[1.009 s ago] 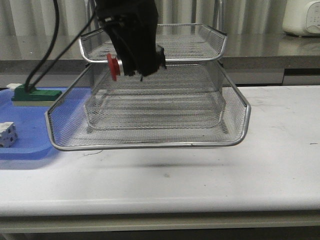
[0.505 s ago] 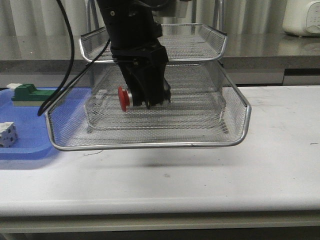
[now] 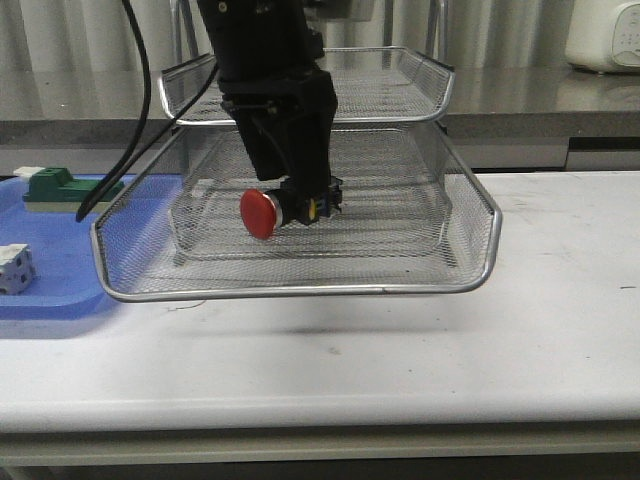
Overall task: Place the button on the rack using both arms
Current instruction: 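Lift the button and carry it over the pulled-out mesh tray, then open the left gripper to drop the button, then withdraw the arm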
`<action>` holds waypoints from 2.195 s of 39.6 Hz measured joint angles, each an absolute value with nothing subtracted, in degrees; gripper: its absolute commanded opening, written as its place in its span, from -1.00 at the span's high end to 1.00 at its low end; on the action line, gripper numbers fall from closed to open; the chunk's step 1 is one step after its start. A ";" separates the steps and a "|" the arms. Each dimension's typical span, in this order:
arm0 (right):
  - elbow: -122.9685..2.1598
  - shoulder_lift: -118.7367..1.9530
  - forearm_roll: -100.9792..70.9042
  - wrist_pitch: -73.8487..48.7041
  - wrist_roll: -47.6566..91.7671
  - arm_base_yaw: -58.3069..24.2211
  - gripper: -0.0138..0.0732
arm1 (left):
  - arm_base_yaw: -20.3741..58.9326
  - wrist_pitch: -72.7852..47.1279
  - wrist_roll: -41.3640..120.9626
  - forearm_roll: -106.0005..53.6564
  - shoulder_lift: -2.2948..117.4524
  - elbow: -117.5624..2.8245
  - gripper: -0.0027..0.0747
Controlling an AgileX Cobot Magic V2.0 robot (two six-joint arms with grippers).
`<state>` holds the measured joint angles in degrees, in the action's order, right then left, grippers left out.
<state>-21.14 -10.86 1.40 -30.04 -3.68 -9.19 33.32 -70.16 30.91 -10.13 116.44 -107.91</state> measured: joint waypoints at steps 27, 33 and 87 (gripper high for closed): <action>-21.14 -10.86 1.40 -30.04 -3.68 -9.19 0.82 | 21.42 -71.15 23.62 -8.47 92.63 -88.08 0.98; -21.14 -10.86 1.40 -30.04 -3.68 -9.19 0.82 | 12.06 -66.53 23.26 -13.45 83.92 -77.33 0.98; -21.14 -10.86 1.40 -30.04 -3.68 -9.19 0.82 | 4.99 -27.82 23.13 -19.25 15.42 -24.02 0.98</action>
<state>-21.14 -10.86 1.40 -30.04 -3.68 -9.19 4.99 -27.82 23.13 -19.25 15.42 -24.02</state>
